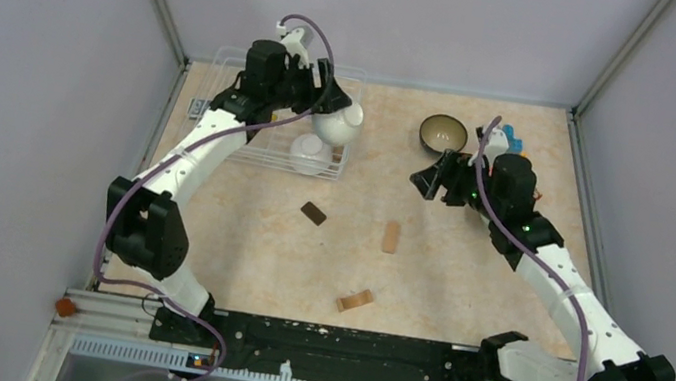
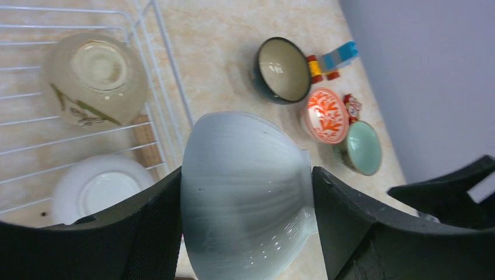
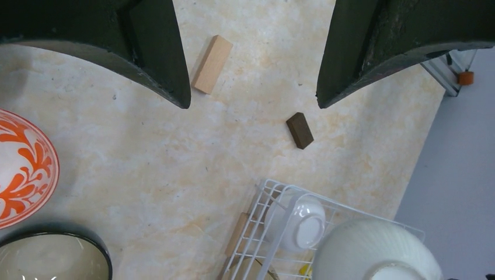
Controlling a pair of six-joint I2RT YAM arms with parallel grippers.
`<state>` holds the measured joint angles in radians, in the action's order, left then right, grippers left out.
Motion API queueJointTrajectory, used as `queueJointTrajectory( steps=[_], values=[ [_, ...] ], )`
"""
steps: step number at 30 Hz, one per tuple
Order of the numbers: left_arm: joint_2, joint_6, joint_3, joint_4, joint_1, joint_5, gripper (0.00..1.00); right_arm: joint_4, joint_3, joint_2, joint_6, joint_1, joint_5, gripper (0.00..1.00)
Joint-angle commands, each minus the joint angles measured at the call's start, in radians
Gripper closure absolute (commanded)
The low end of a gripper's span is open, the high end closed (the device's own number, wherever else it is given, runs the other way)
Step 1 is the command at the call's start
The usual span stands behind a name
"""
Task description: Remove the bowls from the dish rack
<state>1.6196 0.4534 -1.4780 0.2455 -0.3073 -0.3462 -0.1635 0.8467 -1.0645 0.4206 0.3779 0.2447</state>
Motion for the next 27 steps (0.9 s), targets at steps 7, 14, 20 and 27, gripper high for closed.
queueJointTrajectory(
  steps=[7,14,20,27],
  values=[
    [-0.062,0.346,0.021,-0.389,0.004,-0.331,0.4,0.368,-0.027,0.055,0.255,0.009,0.15,0.21],
    [-0.035,0.635,0.042,-0.622,0.003,-0.408,0.4,0.6,-0.069,0.066,0.515,0.009,0.086,0.13],
    [-0.001,0.89,0.072,-0.855,-0.005,-0.452,0.41,0.767,-0.04,0.001,0.646,0.01,0.107,0.1],
    [0.007,1.002,0.072,-0.957,-0.035,-0.444,0.41,0.906,-0.016,-0.071,0.739,0.029,0.121,0.1]
  ],
)
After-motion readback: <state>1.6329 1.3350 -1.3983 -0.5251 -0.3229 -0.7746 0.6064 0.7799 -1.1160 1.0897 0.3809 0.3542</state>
